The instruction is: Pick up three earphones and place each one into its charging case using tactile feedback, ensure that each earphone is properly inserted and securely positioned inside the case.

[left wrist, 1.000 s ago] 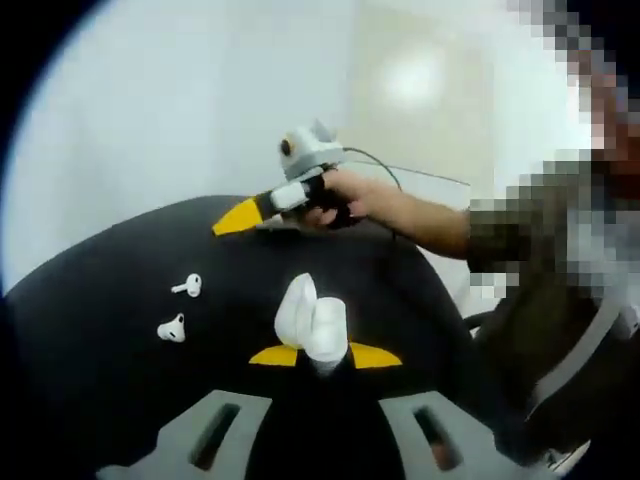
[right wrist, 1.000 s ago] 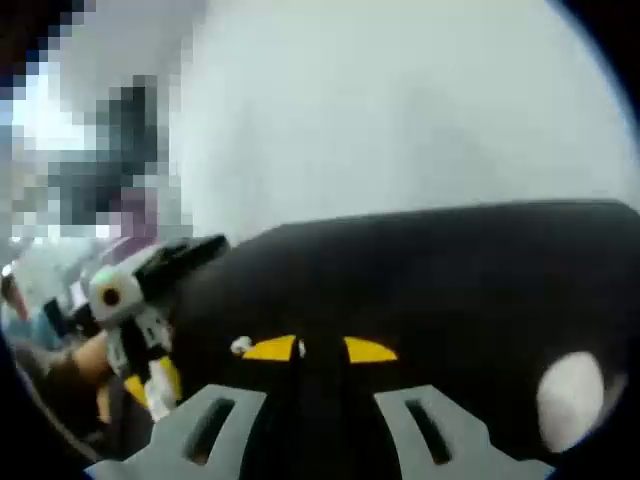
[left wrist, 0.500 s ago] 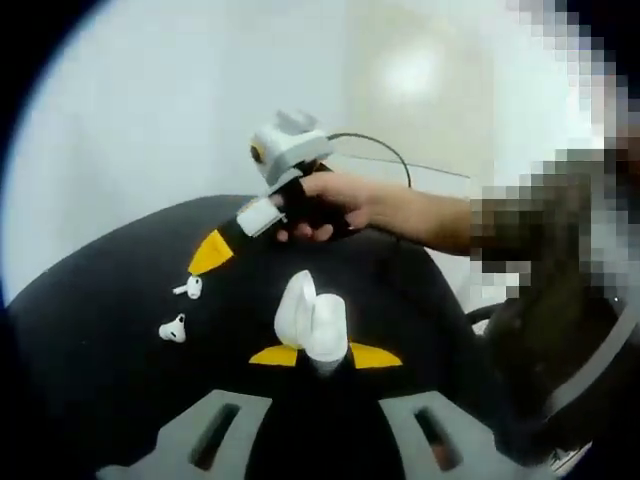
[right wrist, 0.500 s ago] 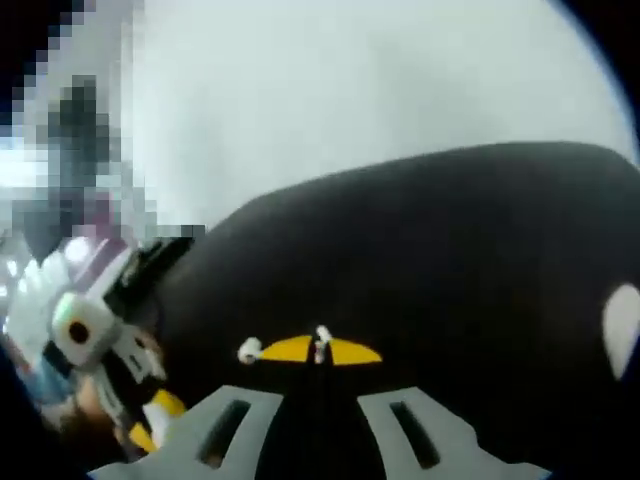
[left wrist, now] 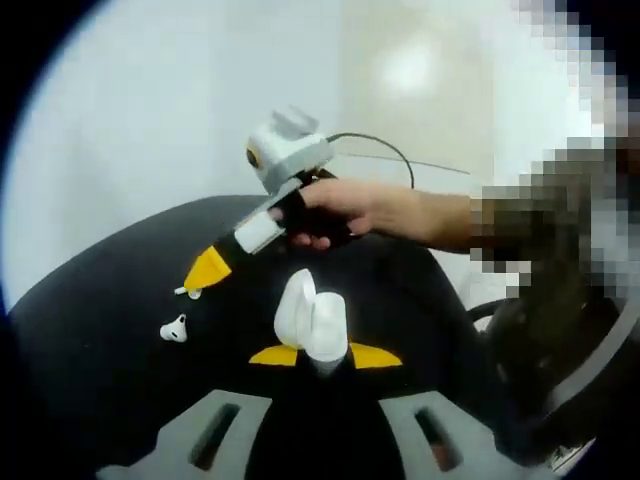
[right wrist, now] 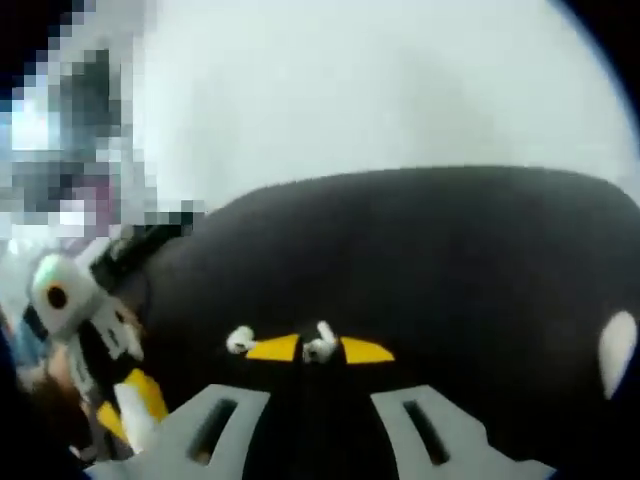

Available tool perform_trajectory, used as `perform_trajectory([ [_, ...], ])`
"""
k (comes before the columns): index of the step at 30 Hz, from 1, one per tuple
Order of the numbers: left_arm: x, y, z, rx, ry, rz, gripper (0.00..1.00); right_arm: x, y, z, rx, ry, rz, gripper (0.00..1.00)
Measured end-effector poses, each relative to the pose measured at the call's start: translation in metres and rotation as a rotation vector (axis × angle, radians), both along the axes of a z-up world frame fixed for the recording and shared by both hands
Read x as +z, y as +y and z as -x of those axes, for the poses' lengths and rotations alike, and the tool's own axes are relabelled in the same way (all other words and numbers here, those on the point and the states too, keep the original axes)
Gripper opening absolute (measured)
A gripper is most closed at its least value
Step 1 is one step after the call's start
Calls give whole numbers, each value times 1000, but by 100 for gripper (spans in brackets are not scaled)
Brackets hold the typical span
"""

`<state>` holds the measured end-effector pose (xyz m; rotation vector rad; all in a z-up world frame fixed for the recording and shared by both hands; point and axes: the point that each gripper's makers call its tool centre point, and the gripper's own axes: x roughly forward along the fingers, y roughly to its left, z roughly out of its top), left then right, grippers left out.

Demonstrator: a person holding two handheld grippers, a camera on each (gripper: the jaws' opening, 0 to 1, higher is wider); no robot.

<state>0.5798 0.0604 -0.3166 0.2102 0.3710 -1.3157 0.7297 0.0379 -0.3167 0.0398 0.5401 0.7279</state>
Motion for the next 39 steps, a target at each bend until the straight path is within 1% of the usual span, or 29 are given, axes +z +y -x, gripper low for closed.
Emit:
perform_trajectory([
  [3,0,0,0,1,6,2,14,1,-2,1,8,7,3,17],
  [5,-1,1,0,1,5,1,14,4,-5,1,19,-16,36,18],
  [8,-1,1,0,0,6,1,14,9,-15,-2,38,-85,120,18],
  [10,-1,1,0,0,7,2,14,10,-17,-3,33,-91,124,18],
  [13,-1,2,0,-1,9,3,14,12,-22,-5,34,-112,156,20],
  [14,-1,3,0,0,9,3,14,13,-23,-4,21,-114,143,20],
  [15,-1,3,0,-1,10,3,14,15,-19,-2,13,-89,93,20],
  [16,-1,3,-1,0,11,4,14,14,-13,4,6,-26,33,20],
  [17,-2,4,-1,0,12,4,14,12,-8,9,15,7,0,21],
  [18,-2,4,-1,0,14,5,14,6,-4,14,33,28,12,25],
  [19,-2,4,-1,0,14,4,14,1,-2,14,29,26,35,29],
  [20,-2,5,-1,0,12,3,14,0,-1,13,34,-26,71,32],
  [21,-2,5,-1,-1,9,2,14,0,0,12,33,-73,101,32],
  [23,-2,8,-3,-1,7,2,14,-2,-1,8,22,-123,148,32],
  [27,-2,9,-4,-2,12,4,14,-4,-7,7,29,-153,203,27],
  [29,-2,11,-6,-3,14,4,14,-3,-17,5,23,-176,239,26],
  [31,-1,17,-13,-3,16,4,14,-1,-26,1,15,-185,250,24],
  [33,-1,19,-16,-2,13,1,14,1,-35,-4,-5,-184,245,23],
  [36,-2,17,-14,-2,15,0,14,0,-39,-6,-6,-162,218,23],
  [38,-2,16,-13,-2,15,-1,14,0,-30,-1,29,-127,146,23],
  [39,-3,16,-12,-1,15,-2,14,1,-25,1,46,-97,97,23],
])
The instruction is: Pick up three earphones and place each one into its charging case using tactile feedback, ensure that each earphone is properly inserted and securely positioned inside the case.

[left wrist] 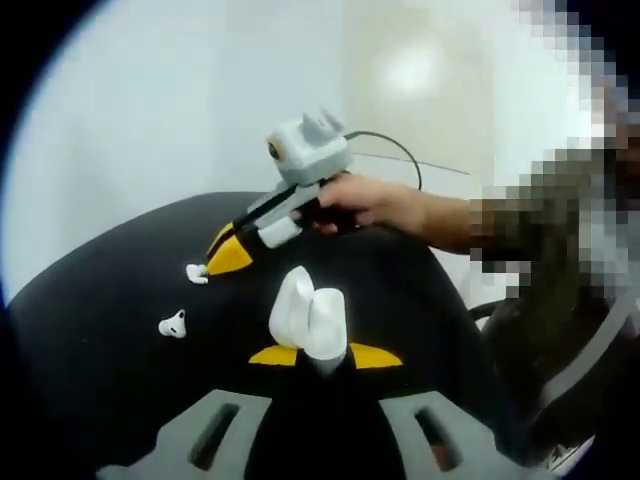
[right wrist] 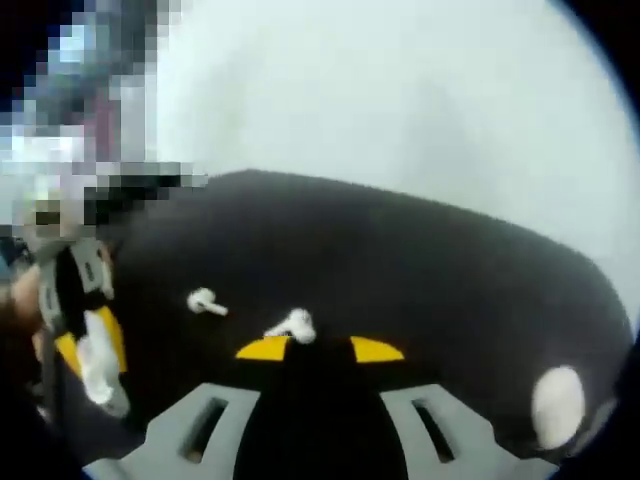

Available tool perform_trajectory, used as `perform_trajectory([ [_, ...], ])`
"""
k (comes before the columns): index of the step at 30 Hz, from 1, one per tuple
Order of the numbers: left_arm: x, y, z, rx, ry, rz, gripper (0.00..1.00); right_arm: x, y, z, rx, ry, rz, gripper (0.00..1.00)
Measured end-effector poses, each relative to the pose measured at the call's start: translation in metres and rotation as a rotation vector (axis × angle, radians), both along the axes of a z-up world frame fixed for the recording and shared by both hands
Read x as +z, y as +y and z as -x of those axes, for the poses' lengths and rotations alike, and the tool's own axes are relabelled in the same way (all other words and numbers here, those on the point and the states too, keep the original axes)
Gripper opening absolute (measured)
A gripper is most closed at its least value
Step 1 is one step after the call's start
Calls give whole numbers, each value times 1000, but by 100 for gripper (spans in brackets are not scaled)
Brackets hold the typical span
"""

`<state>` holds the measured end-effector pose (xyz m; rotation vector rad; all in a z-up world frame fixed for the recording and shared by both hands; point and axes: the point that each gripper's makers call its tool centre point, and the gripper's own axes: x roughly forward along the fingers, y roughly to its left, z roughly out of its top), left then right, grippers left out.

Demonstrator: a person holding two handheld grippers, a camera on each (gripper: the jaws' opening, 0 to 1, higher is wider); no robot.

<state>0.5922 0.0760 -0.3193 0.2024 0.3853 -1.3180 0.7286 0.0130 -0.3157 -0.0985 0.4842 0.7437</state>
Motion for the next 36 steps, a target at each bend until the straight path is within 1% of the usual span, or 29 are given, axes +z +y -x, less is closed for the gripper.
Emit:
perform_trajectory([
  [1,0,0,0,0,-1,-2,14,1,4,1,24,18,-28,23],
  [2,-1,-1,1,0,-2,-4,14,3,5,-1,23,29,-53,23],
  [3,-1,-1,2,-1,-3,-5,14,5,4,-5,31,21,-61,23],
  [4,-1,-2,2,-1,-3,-6,14,7,3,-8,41,26,-79,22],
  [5,-1,-2,2,-1,-3,-6,14,9,6,-9,63,35,-100,20],
  [6,-1,-3,2,-2,-5,-6,14,11,7,-10,102,43,-117,19],
  [7,-1,-3,2,-4,-7,-6,14,15,7,-13,122,51,-130,19],
  [9,-1,-5,4,-5,-9,-7,14,21,5,-18,178,42,-128,19],
  [11,-1,-5,4,-6,-7,-6,14,18,9,-15,248,102,-134,19],
  [12,-1,-6,4,-6,-6,-5,14,18,11,-13,268,104,-135,19],
  [13,-1,-6,5,-8,-5,-4,14,15,14,-12,291,87,-115,19],
  [15,-2,-8,7,-16,-10,-5,14,7,20,-5,331,78,-70,19],
  [17,-2,-9,10,-23,-22,-5,14,-1,25,1,349,86,-51,17],
  [19,-2,-10,11,-25,-22,-3,14,-8,26,1,371,88,-32,16],
  [20,-3,-10,12,-27,-24,-3,14,-4,28,0,371,70,-70,13],
  [22,-2,-11,12,-29,-26,-3,14,-4,26,3,368,108,-87,13],
  [24,-2,-11,11,-30,-26,-2,14,-1,24,8,363,109,-101,13],
  [27,-2,-10,10,-32,-21,0,14,12,22,14,363,31,-116,13],
  [28,-2,-10,9,-31,-20,-1,14,20,22,17,357,-8,-122,13],
  [29,-2,-10,9,-30,-20,-1,14,29,22,22,351,-68,-125,13],
  [30,-1,-10,8,-29,-19,-1,14,40,22,27,347,-156,-119,13],
  [31,-2,-10,8,-26,-17,0,14,54,22,30,336,-262,-126,13],
  [32,-1,-10,8,-25,-17,0,14,62,25,41,353,-353,-117,13],
  [34,-1,-10,8,-24,-23,-2,14,70,26,59,363,-482,-53,13],
  [35,-1,-10,8,-23,-23,-2,14,72,27,64,371,-528,-29,13],
  [36,-1,-10,7,-22,-25,-2,14,76,30,76,383,-609,0,13],
])
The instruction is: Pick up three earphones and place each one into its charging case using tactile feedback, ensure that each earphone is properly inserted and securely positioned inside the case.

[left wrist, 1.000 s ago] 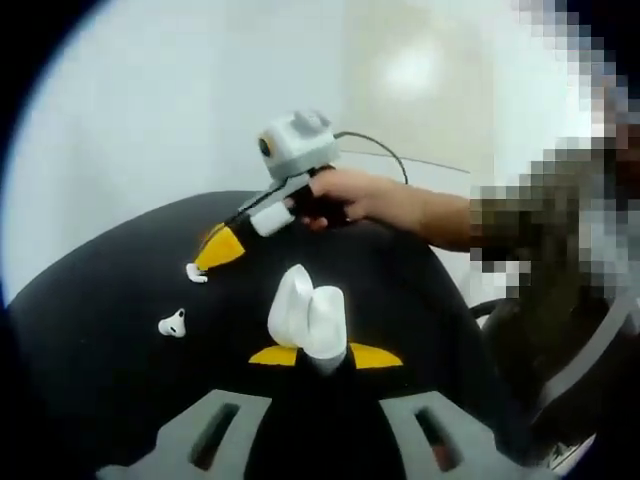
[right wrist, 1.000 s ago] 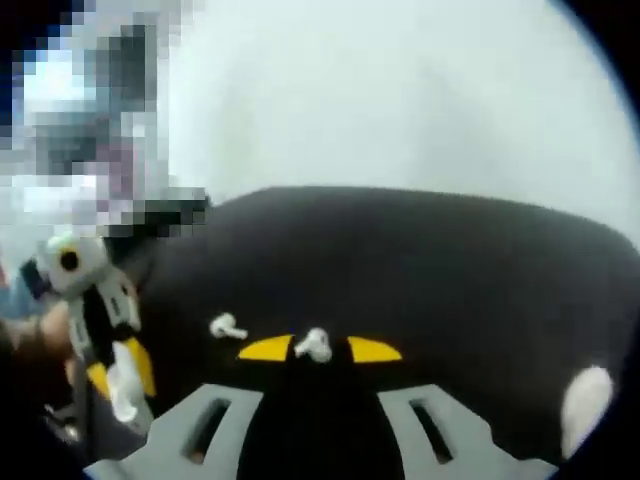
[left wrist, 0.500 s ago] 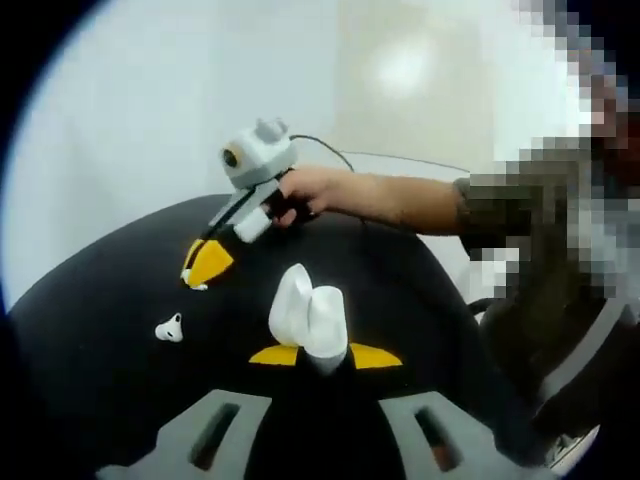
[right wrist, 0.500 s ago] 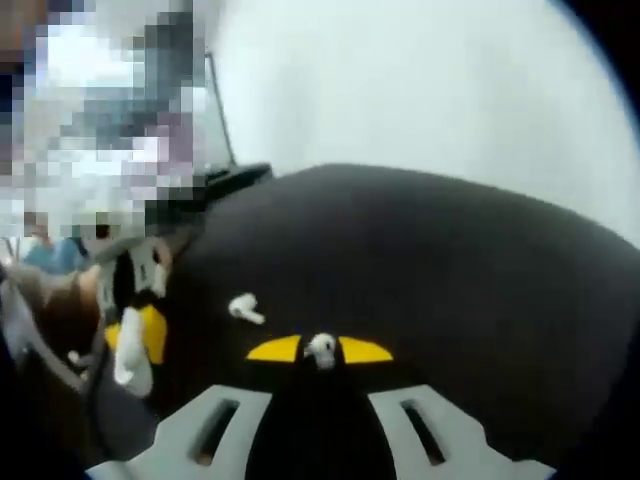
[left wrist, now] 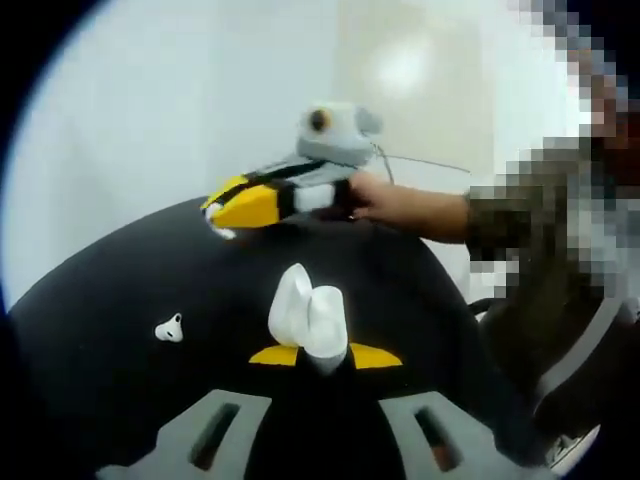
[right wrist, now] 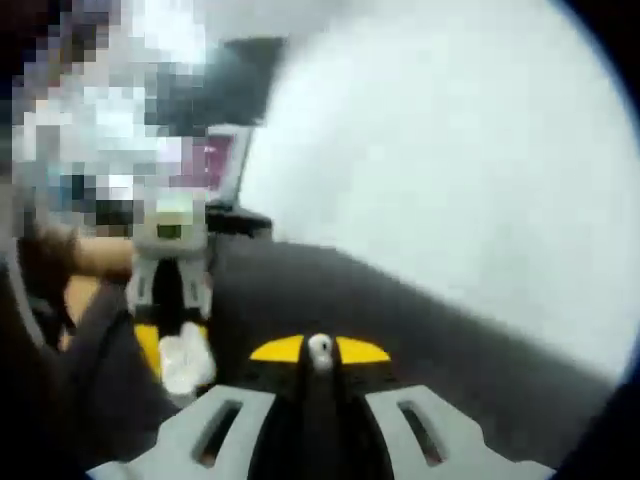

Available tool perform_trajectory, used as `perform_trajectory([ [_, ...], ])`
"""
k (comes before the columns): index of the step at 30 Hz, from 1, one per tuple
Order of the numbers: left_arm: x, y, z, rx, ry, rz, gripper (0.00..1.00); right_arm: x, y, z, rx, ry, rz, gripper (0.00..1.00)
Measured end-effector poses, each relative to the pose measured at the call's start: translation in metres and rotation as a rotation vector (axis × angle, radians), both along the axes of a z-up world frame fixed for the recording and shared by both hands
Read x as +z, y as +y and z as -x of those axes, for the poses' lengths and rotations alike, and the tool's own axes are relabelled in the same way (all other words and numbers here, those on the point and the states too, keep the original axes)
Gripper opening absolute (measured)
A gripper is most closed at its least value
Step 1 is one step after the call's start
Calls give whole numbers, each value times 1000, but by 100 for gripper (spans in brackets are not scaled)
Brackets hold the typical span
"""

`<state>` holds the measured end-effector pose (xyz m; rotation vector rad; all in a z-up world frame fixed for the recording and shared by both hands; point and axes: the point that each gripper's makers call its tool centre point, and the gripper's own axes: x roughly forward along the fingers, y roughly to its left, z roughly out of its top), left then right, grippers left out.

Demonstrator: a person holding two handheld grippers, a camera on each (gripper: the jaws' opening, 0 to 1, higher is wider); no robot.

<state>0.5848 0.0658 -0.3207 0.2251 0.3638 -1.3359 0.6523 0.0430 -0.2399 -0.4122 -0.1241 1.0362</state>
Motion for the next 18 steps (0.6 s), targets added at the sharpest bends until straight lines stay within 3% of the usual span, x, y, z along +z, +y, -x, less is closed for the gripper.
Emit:
perform_trajectory([
  [3,0,0,-1,1,-3,0,14,3,-1,13,-38,-198,81,13],
  [5,0,1,-1,2,-7,0,14,5,0,24,-49,-284,96,13],
  [11,0,2,-3,2,-8,2,14,-1,13,49,-60,-560,291,13],
  [14,0,2,-3,2,-10,2,14,-2,21,57,-55,-608,313,13],
  [18,0,2,-3,2,-13,3,14,1,29,61,-70,-554,249,13],
])
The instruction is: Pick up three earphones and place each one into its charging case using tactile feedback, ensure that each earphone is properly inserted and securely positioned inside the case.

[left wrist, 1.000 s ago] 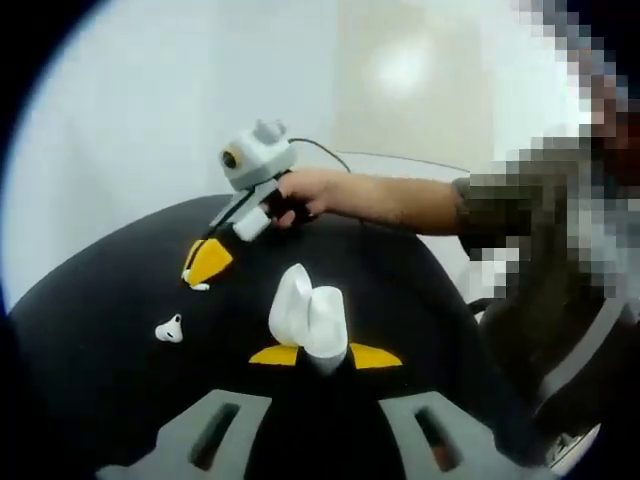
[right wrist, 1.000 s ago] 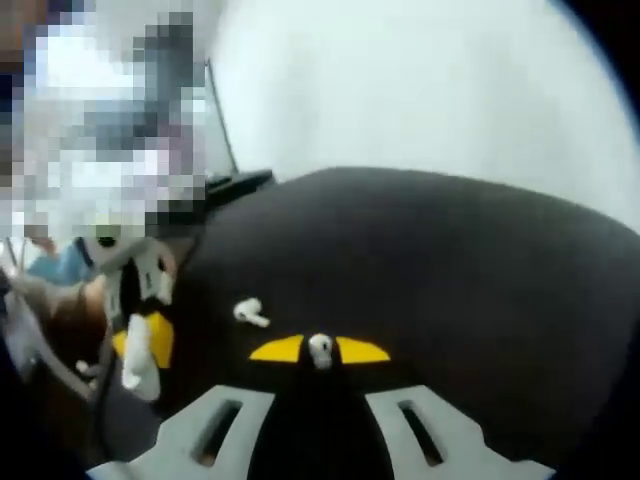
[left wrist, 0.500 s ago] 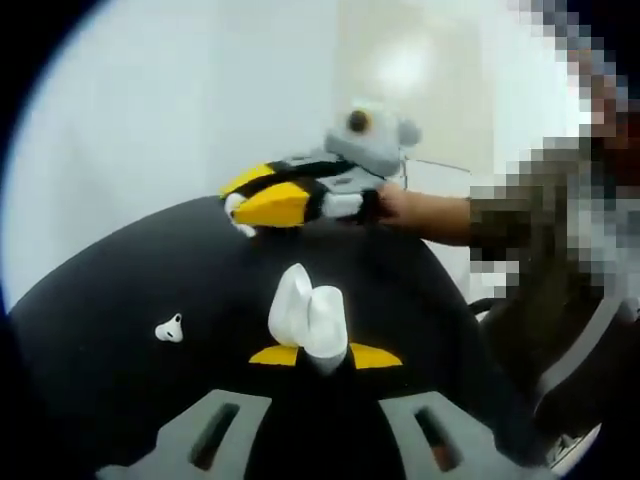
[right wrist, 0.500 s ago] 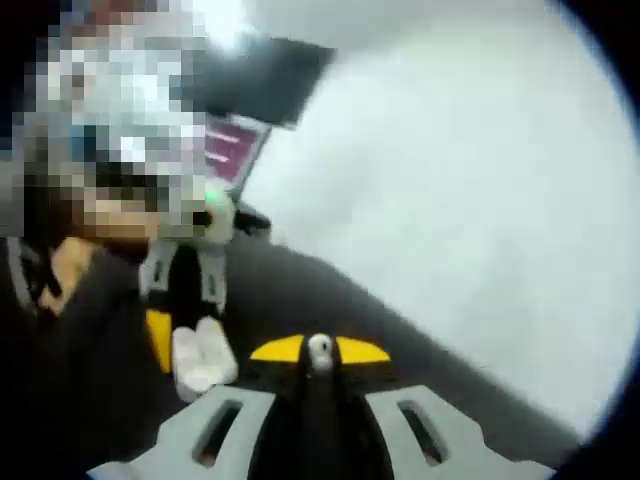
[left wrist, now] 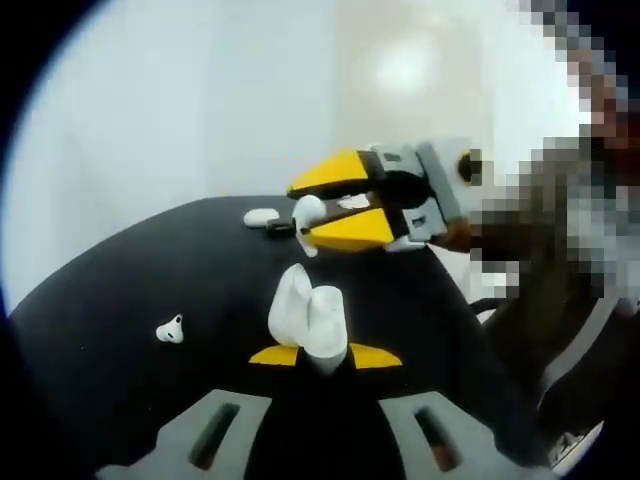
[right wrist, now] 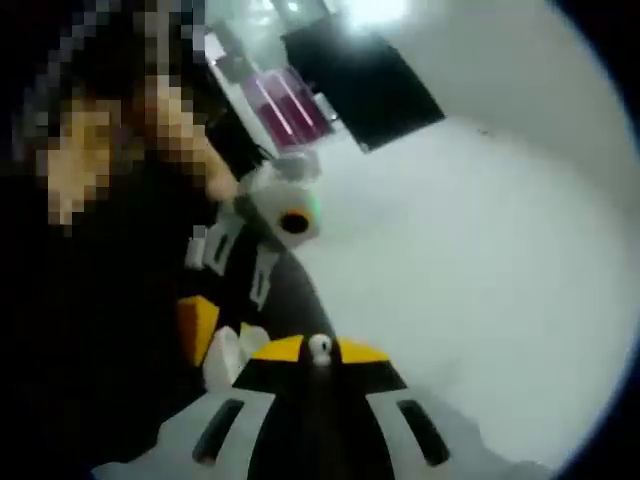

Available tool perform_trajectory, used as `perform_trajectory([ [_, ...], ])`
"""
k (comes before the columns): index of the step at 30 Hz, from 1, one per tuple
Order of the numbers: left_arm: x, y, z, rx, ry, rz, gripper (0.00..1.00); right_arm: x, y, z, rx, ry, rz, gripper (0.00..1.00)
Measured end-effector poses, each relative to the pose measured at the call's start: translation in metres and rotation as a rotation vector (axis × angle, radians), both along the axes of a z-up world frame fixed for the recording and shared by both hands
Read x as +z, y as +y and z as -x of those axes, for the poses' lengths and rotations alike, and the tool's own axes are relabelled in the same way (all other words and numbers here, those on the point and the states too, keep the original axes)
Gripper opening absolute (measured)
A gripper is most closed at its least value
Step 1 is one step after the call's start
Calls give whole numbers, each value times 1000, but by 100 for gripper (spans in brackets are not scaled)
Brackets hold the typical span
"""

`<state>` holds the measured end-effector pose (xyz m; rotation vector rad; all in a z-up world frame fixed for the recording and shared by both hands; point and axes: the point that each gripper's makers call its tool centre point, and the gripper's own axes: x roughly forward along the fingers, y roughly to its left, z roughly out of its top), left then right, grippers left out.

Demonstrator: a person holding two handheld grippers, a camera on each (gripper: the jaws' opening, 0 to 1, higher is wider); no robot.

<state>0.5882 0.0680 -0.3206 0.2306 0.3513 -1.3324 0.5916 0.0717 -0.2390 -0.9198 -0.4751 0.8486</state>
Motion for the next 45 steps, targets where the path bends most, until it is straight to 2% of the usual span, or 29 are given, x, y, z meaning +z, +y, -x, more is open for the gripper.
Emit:
perform_trajectory([
  [3,0,0,0,0,-4,-1,14,1,3,3,-21,71,-83,13],
  [5,0,0,0,0,-4,-1,14,1,5,4,-31,90,-108,13],
  [8,0,0,0,1,-6,-2,14,0,4,2,-51,93,-113,13],
  [13,0,0,1,2,-14,-4,14,-7,8,5,-37,158,-141,13],
  [16,0,0,1,2,-18,-5,14,-14,16,9,-23,153,-132,13],
  [19,0,0,1,3,-23,-5,14,-21,23,10,-22,131,-75,13],
  [23,0,-1,1,2,-27,-5,14,-34,25,7,-22,157,-30,13],
  [25,0,-1,1,2,-28,-5,14,-31,24,6,-26,141,-32,13],
  [29,0,-1,0,1,-30,-5,14,-36,27,7,-13,161,-24,13],
  [33,1,0,0,1,-30,-5,14,-35,28,9,-7,142,-13,13],
  [37,1,0,0,0,-32,-6,14,-36,24,10,-18,189,-29,13],
  [40,1,0,1,-1,-32,-6,14,-38,19,10,-20,270,-62,13],
  [45,1,0,0,0,-31,-5,14,-40,15,10,-12,319,-78,13],
])
